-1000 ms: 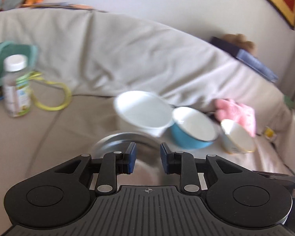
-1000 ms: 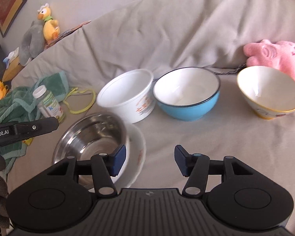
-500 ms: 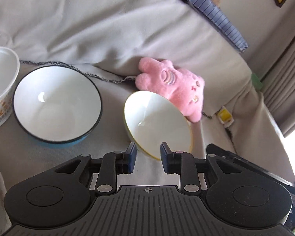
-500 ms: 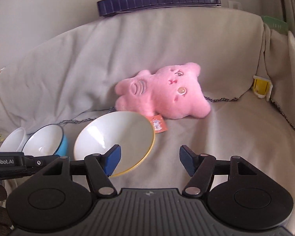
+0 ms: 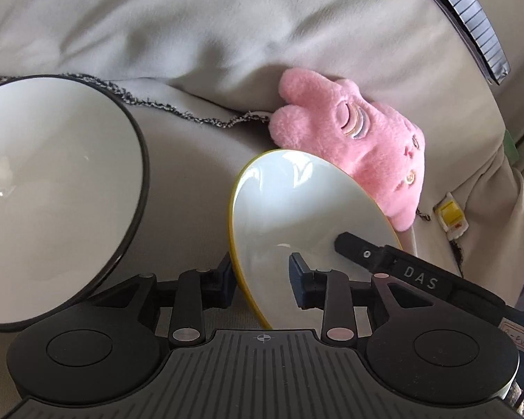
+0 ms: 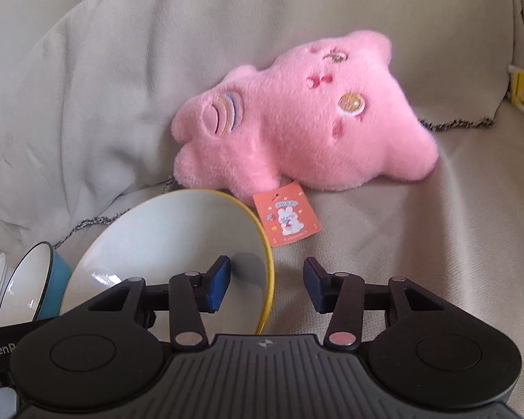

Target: Organize plates and bowls

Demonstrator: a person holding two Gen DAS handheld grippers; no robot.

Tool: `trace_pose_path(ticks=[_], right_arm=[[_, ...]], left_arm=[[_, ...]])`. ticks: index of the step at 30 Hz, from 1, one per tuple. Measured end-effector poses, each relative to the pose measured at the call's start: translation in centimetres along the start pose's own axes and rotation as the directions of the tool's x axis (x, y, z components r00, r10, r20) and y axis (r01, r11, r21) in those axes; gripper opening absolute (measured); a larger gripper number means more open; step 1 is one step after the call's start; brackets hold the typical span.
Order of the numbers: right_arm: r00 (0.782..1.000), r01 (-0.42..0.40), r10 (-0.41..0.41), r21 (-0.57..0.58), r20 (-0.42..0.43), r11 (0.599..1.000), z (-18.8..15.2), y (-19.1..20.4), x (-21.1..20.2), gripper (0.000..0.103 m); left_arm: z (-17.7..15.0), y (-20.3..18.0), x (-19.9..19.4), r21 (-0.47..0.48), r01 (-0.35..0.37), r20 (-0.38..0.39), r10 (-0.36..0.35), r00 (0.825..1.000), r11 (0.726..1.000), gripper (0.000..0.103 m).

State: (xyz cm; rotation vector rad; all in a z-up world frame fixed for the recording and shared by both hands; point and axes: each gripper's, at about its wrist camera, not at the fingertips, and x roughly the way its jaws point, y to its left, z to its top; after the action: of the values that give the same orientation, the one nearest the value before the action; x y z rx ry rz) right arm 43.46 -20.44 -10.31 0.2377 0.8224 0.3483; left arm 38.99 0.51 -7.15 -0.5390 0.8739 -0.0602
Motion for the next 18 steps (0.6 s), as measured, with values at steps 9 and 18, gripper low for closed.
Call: trace_pose_path(ticks=[9,18], right_arm=[[0.999,-0.027,0.026,-0.013,-0.024,1.000,-2.2,1.2,-2.7,0.022],[0.997,-0.072,0.068,-0.114,-0.037,0.991,-9.1,6.4,-9.9,0.025]], left_arm=[[-0.9,-0.2,-0.6,0.071,-0.006,-0.059,0.011,0.998,0.997,0.028],[-7.6,1.8,-9.3,0.144,0.011,-0.087,0.002,0.996,0.990,0.029]])
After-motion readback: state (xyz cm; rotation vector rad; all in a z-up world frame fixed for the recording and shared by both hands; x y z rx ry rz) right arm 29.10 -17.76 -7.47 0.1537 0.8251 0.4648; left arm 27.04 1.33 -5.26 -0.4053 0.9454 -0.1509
